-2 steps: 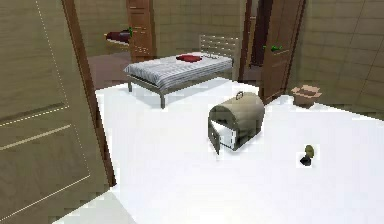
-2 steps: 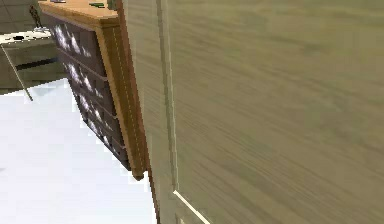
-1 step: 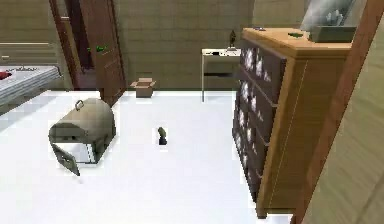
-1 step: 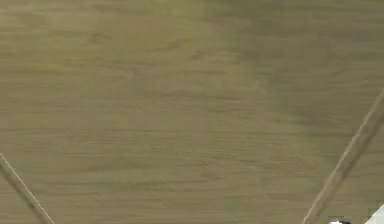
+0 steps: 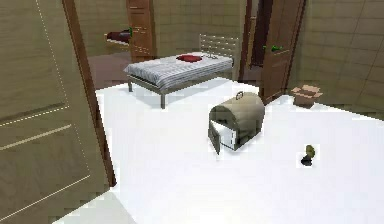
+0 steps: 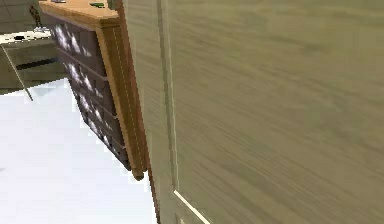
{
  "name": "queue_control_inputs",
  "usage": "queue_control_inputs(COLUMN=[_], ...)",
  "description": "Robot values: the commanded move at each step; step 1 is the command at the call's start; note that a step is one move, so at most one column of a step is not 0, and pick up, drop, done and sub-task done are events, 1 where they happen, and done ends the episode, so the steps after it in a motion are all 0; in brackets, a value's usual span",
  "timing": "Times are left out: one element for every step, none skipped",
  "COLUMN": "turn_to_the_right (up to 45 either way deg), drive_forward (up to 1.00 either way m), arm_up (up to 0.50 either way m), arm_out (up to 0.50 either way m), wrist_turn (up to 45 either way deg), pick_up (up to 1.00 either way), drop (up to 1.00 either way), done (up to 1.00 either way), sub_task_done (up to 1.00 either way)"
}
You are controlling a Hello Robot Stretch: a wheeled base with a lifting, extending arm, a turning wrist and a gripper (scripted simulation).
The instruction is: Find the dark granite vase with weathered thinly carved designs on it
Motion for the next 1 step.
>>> queue_control_inputs(turn_to_the_right=[-33.0], drive_forward=[0.00], arm_up=[0.00], arm_out=[0.00], wrist_turn=[0.0], pick_up=[0.00], drop=[0.00], done=[0.00], sub_task_done=[0.00])
